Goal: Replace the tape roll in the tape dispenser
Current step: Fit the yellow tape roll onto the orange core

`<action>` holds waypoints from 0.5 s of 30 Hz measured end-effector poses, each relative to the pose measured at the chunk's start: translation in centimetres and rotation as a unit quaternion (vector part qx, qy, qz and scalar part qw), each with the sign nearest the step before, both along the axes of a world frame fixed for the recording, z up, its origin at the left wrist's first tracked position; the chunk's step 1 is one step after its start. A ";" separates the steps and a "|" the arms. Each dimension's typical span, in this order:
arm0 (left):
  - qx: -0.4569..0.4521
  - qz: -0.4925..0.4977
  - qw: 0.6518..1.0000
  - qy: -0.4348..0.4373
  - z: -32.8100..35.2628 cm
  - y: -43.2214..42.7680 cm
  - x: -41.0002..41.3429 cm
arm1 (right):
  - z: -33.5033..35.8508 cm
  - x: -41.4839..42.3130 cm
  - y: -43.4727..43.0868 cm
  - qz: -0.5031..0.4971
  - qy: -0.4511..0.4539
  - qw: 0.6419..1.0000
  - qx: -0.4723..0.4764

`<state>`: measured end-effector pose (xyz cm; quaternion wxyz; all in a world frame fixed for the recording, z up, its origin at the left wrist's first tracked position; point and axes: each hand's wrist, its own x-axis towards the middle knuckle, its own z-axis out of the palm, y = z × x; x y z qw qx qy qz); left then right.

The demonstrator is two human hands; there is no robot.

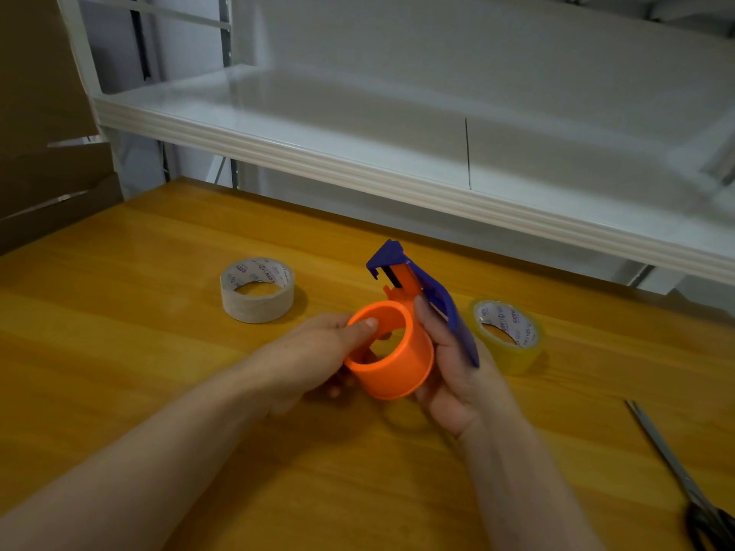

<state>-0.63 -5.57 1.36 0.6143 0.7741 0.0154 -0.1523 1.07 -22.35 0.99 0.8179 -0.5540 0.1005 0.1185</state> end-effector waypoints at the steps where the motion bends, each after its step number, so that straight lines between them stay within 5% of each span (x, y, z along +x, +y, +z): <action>1: 0.002 0.009 1.000 -0.005 0.0 0.2 0.0 | -0.1 0.0 0.0 0.010 -0.004 1.000 -0.006; 9: 0.110 0.074 0.988 -0.084 0.5 3.2 0.7 | 0.4 0.6 -1.0 0.050 0.039 0.998 0.002; 15: 0.170 0.066 0.979 -0.090 0.3 3.1 0.8 | 0.7 0.1 -0.5 0.033 -0.034 0.994 -0.096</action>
